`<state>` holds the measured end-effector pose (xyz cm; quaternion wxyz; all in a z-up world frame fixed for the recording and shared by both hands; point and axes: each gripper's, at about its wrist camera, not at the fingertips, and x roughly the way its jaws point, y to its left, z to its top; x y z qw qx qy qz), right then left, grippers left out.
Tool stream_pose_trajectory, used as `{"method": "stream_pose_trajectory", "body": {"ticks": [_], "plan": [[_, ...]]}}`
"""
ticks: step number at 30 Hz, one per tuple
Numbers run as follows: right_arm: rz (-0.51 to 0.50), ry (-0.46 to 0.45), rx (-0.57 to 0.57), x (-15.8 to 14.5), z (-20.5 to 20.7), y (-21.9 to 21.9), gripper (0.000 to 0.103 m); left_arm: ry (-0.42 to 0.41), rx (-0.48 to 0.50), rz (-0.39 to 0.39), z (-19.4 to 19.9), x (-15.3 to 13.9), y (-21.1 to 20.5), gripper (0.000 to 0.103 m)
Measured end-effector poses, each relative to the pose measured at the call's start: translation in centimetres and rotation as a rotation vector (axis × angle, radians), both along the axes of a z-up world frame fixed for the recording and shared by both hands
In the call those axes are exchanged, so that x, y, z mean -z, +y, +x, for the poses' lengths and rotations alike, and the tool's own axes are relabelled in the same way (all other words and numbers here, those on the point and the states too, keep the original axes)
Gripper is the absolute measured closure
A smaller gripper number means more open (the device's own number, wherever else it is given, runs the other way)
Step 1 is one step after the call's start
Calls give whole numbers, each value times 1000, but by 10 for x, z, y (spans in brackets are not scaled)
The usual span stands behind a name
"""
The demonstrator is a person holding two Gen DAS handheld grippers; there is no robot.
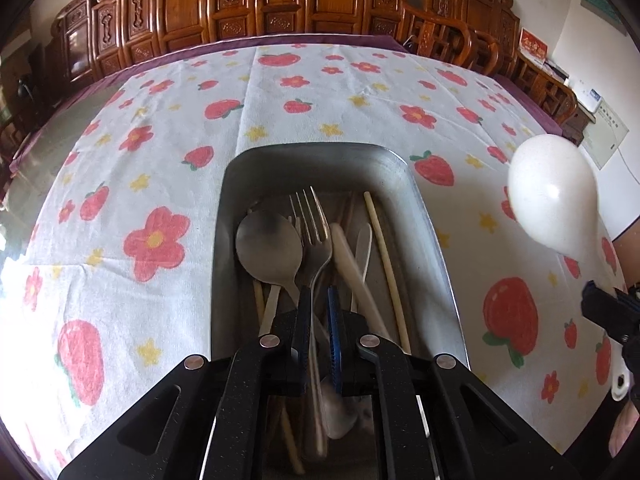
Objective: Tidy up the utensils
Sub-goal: 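Carry the metal fork into the tray and open the left gripper, then lower the white plastic spoon into the tray and open the right gripper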
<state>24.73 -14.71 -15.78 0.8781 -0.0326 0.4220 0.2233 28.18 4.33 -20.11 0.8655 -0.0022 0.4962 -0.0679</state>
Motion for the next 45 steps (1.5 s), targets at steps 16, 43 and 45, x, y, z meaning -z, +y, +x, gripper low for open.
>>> {"method": "stream_pose_trajectory", "body": {"ticks": [16, 43, 45], "plan": [[71, 50, -44, -1, 32, 73, 97, -137, -70, 11, -42, -69, 75, 88], [44, 172, 58, 45, 67, 128, 92, -164, -107, 21, -60, -81, 110, 88], [48, 164, 42, 44, 65, 129, 91, -163, -107, 24, -61, -81, 110, 88]]}}
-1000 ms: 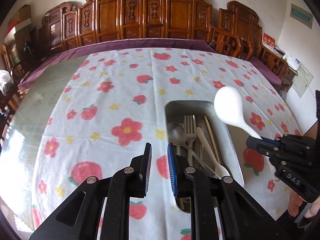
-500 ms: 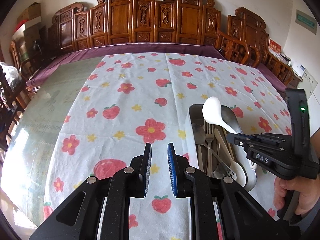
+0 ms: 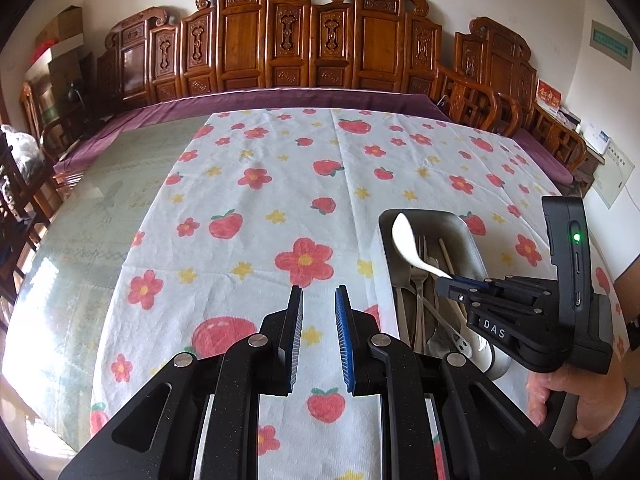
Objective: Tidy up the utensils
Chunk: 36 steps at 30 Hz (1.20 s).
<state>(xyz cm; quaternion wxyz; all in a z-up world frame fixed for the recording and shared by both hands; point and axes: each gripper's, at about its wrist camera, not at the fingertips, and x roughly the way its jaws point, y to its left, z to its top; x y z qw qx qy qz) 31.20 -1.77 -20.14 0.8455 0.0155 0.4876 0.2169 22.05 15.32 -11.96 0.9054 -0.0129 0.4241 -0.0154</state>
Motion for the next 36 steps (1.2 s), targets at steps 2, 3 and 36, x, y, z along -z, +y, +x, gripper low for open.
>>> {"method": "stream_pose_trajectory", "body": {"ticks": [2, 3, 36], "plan": [[18, -9, -21, -2, -3, 0, 88, 0, -1, 1, -1, -1, 0, 88], [20, -17, -28, -4, -4, 0, 83, 0, -1, 1, -1, -1, 0, 88], [-13, -363, 183, -133, -178, -185, 3, -131, 58, 23, -92, -54, -120, 8]]}}
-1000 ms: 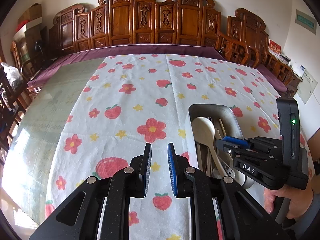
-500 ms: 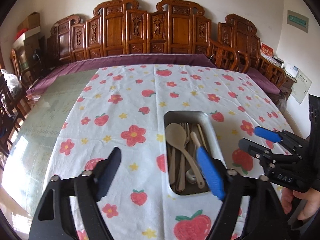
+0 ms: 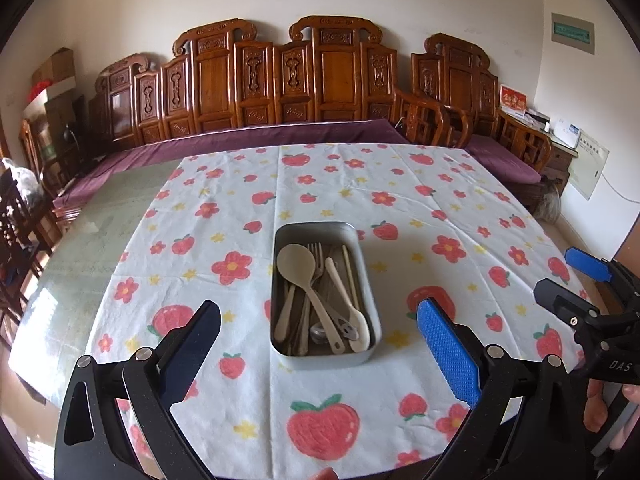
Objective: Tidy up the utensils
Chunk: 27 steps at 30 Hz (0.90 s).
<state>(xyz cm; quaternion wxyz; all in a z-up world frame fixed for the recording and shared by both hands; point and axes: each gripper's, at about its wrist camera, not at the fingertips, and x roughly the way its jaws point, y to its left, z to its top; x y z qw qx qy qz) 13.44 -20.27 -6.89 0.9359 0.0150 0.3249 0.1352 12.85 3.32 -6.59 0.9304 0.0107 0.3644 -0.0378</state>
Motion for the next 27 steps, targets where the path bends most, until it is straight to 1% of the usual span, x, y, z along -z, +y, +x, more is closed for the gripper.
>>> {"method": "stream_pose_trajectory", "body": {"ticks": [3, 8, 11, 18, 21, 25, 27], "plan": [[2, -30, 22, -10, -16, -13, 3, -21, 7, -16, -15, -8, -10, 8], [-3, -84, 42, -32, -37, -27, 3, -74, 7, -16, -37, -27, -23, 8], [-3, -127, 50, -48, -47, -32, 3, -111, 4, -19, -47, -42, -29, 8], [7, -216, 72, -85, -66, -42, 3, -206, 7, 5, -67, -83, -44, 8], [11, -250, 78, -99, -74, -47, 3, -239, 9, 3, -75, -96, -48, 8], [8, -289, 75, -113, -84, -49, 3, -265, 3, -1, -83, -107, -50, 8], [3, -303, 74, -118, -88, -49, 3, -265, -1, -9, -85, -109, -50, 8]]}}
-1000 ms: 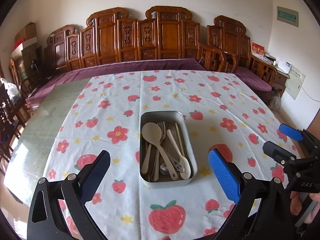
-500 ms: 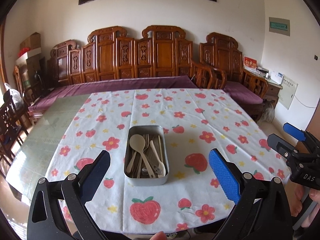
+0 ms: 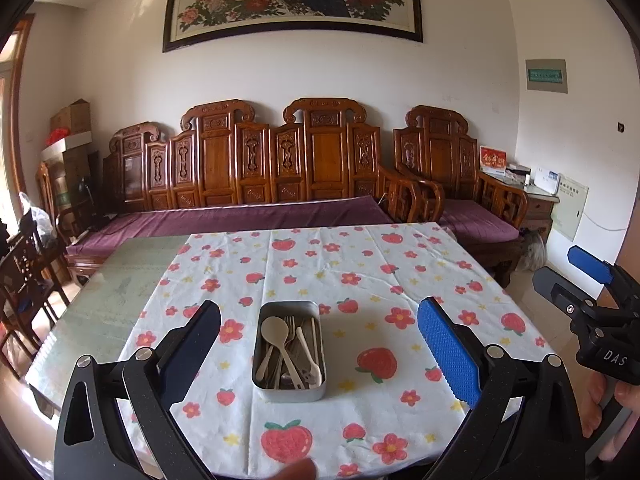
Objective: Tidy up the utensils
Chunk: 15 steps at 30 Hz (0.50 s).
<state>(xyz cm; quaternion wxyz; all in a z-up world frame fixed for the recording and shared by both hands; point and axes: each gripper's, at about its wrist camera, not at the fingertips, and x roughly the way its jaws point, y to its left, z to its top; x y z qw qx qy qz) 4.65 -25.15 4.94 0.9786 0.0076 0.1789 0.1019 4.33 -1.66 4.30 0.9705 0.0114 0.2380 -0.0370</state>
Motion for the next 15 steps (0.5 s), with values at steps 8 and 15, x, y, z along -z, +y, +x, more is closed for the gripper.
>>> {"method": "stream_pose_trajectory", "body": {"ticks": [8, 15], "plan": [[-8, -7, 11, -5, -5, 0, 3, -12, -7, 1, -3, 0, 0, 8], [-12, -8, 16, -4, -4, 2, 3, -20, -19, -3, -7, 0, 2, 8]]}}
